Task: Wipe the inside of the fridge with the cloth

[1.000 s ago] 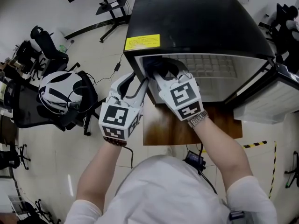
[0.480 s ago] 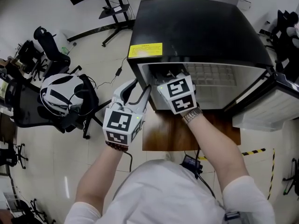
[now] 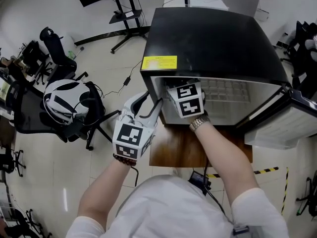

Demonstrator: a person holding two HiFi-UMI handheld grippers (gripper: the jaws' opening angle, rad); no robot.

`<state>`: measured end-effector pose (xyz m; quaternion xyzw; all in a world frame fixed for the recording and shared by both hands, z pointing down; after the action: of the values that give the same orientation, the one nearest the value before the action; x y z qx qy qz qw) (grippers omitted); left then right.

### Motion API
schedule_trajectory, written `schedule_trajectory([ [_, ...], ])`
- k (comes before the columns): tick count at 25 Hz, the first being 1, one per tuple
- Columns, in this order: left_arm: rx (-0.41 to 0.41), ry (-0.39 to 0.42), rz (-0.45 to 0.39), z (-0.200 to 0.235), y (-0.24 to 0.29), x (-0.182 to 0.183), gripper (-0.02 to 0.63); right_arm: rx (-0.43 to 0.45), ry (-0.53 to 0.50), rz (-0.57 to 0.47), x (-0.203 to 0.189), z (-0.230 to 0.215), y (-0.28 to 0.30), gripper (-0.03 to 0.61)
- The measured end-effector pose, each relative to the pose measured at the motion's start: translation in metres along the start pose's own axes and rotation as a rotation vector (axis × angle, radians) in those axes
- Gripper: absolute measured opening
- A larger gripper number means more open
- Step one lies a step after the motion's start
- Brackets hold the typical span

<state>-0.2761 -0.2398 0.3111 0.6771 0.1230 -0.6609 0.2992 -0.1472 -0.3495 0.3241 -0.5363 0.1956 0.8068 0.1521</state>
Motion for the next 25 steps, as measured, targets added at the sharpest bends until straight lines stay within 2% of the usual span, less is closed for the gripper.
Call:
schedule_trajectory([
  [11,-0.001,0.016,0.004,0.001,-0.001,0.003,0.169,-0.044,0.066,0.058,-0.008,-0.012,0.026,0.071],
  [25,-0.010,0.030,0.001,0.002,-0.001,0.003,0.169,-0.107,0.085,0.096,-0.010,-0.029,0.040,0.071],
])
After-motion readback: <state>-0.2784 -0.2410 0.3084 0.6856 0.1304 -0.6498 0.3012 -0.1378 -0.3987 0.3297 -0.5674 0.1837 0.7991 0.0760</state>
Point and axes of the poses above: the fingertips, and each gripper's own axes: y forward along the fingers, z to its left, x out of its top, the point moved 8 cm from there along -y, backward along the fingers, and after that the axes turned 14 degrees about -y, right-handed, at the moved point
